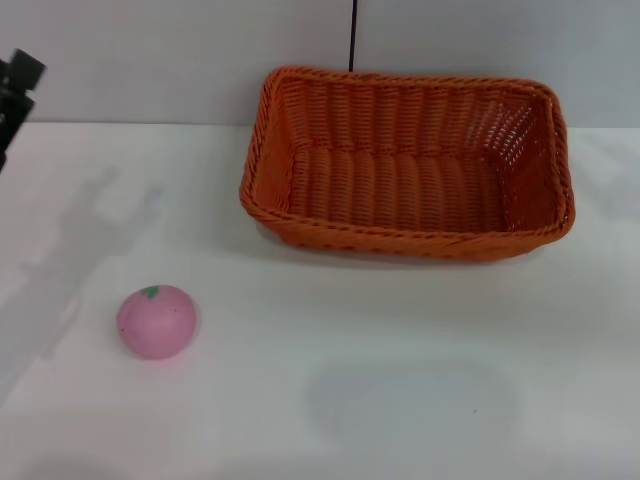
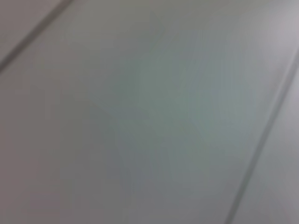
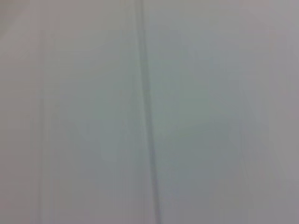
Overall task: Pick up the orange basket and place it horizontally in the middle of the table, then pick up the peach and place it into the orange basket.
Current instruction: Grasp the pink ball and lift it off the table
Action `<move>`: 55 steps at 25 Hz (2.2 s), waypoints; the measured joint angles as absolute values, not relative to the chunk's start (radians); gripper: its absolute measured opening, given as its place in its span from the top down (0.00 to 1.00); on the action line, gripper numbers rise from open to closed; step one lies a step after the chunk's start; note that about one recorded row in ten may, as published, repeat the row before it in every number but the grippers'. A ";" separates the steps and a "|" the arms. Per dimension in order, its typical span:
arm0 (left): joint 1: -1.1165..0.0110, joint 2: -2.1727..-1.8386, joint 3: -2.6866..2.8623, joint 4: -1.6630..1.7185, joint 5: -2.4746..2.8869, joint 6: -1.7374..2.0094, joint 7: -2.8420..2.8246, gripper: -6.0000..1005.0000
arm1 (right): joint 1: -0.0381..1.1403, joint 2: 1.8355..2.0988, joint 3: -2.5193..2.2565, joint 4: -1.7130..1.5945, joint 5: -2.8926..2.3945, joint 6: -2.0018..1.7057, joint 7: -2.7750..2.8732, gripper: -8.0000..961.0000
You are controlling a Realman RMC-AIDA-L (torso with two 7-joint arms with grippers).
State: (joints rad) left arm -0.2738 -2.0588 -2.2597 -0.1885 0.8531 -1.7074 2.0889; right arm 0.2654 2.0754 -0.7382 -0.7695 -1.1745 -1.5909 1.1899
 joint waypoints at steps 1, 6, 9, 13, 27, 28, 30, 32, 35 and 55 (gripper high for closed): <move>-0.264 -2.056 -2.230 -0.215 0.853 -1.708 2.089 0.22 | 0.254 2.075 -0.724 -0.722 -1.141 -1.620 1.161 0.44; -0.239 -2.001 -2.126 -0.299 0.986 -1.704 2.092 0.22 | 0.224 2.073 -0.574 -0.506 -1.076 -1.711 1.053 0.45; -0.239 -1.981 -2.122 -0.305 1.066 -1.702 2.093 0.22 | 0.201 2.072 -0.469 -0.446 -1.072 -1.734 1.047 0.45; -0.236 -1.954 -2.129 -0.308 1.188 -1.690 2.089 0.22 | 0.166 2.073 -0.325 -0.428 -1.069 -1.753 1.057 0.45; -0.224 -1.977 -2.130 -0.309 1.395 -1.483 2.089 0.23 | 0.156 2.071 -0.132 -0.330 -1.072 -1.700 1.070 0.45; -0.223 -1.978 -2.131 -0.309 1.397 -1.476 2.089 0.23 | 0.157 2.071 -0.132 -0.327 -1.073 -1.697 1.069 0.45; -0.220 -1.979 -2.132 -0.307 1.398 -1.462 2.089 0.23 | 0.159 2.071 -0.132 -0.321 -1.074 -1.689 1.069 0.45; -0.215 -1.978 -2.133 -0.306 1.399 -1.455 2.088 0.23 | 0.161 2.070 -0.135 -0.320 -1.074 -1.680 1.070 0.45; -0.208 -1.974 -2.134 -0.303 1.398 -1.451 2.085 0.23 | 0.165 2.068 -0.139 -0.320 -1.074 -1.677 1.070 0.45; -0.206 -1.969 -2.126 -0.310 1.411 -1.414 2.052 0.37 | 0.172 2.068 -0.143 -0.319 -1.082 -1.663 1.073 0.45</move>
State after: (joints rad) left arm -0.2055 -1.9692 -2.1263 -0.3100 1.4109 -1.4142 2.0515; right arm 0.1718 2.0677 -0.1429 -0.3190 -1.0815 -1.6627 1.0733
